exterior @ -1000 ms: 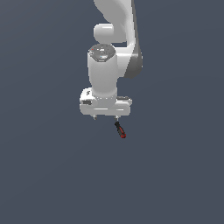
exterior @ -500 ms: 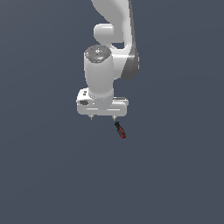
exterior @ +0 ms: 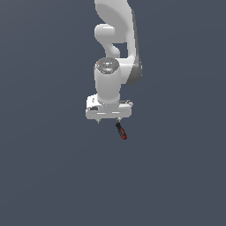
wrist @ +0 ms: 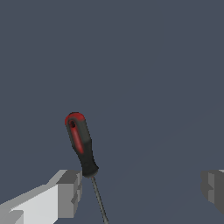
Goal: Pick up the object and move it to a goal position.
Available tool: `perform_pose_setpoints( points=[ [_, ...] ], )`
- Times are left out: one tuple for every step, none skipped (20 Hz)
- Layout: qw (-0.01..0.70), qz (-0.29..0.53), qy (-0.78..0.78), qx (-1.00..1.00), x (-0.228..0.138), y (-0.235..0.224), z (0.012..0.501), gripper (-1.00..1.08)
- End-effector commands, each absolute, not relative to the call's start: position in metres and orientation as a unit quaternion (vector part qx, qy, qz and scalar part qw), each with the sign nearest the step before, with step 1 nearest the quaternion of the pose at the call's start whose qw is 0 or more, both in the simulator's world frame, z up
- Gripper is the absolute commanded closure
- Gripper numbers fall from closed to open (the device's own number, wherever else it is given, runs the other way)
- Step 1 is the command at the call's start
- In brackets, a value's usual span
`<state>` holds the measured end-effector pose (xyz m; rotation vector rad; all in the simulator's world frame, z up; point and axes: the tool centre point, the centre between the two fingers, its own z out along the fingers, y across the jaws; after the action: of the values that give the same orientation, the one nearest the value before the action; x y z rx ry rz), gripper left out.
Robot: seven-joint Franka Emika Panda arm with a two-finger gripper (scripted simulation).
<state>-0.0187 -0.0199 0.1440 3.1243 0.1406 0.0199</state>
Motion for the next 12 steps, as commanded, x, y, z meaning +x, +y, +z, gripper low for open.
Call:
perform_pose_setpoints(
  points=[
    [0.007,0.005,0.074,0.997,-0.029,-0.011,0.127,-0.92],
    [0.006,0.004,0.088,0.996,-0.033,-0.006,0.120,-0.92],
    [0.006,0.003,0.101,0.995,-0.038,-0.002,0.113,-0.92],
    [0.006,0.003,0.114,0.993,-0.043,0.002,0.106,-0.92],
    [0.005,0.002,0.126,0.992,-0.048,0.005,0.100,-0.92],
    [0.004,0.002,0.137,0.991,-0.052,0.009,0.095,-0.92],
    [0.004,0.002,0.147,0.989,-0.056,0.012,0.090,-0.92],
    [0.003,0.001,0.156,0.988,-0.060,0.015,0.085,-0.92],
    [0.003,0.001,0.164,0.986,-0.063,0.017,0.081,-0.92],
    [0.002,0.001,0.171,0.985,-0.066,0.019,0.078,-0.92],
    [0.002,0.001,0.178,0.984,-0.069,0.022,0.075,-0.92],
    [0.001,0.000,0.184,0.983,-0.072,0.023,0.072,-0.92]
  ],
)
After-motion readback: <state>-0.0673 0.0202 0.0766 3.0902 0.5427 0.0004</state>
